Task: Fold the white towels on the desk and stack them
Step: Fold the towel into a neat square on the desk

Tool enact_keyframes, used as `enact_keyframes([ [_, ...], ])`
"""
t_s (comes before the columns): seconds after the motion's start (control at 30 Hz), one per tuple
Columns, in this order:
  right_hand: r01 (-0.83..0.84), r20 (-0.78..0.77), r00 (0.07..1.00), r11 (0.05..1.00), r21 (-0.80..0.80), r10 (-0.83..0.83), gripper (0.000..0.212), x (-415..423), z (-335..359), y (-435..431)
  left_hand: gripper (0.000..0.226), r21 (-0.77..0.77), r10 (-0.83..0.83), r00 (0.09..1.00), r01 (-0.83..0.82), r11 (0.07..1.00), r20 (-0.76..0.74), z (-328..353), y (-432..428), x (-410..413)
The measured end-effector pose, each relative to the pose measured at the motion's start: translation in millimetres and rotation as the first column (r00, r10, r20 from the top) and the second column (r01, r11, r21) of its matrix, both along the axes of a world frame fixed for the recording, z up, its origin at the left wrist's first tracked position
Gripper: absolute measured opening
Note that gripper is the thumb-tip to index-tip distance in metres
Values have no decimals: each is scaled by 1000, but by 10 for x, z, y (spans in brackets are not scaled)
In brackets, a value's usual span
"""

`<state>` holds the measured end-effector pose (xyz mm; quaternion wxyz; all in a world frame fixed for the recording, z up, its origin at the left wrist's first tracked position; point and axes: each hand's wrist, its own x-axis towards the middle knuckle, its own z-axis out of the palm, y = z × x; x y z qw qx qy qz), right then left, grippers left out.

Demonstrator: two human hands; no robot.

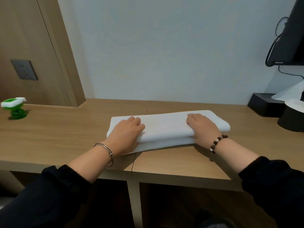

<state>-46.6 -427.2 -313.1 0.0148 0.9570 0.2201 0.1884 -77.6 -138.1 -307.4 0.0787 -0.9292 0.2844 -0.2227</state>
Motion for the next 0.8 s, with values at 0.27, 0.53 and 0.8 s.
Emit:
enact_keyframes([
  [0.27, 132, -158, 979, 991, -3, -131, 66, -37, -108, -37, 17, -117, 102, 986, -118, 986, -134, -56, -97, -87],
  [0.53, 89, -517, 844, 988, -125, -141, 64, -114, 158, 83, 19, 37, 104, 990, -101, 994, -94, -228, -269, -273],
  [0.8, 170, -474, 880, 957, 237, -39, 49, 241, 110, 1112, 23, -43, 16, 979, -25, 999, -203, -96, -446, -365],
])
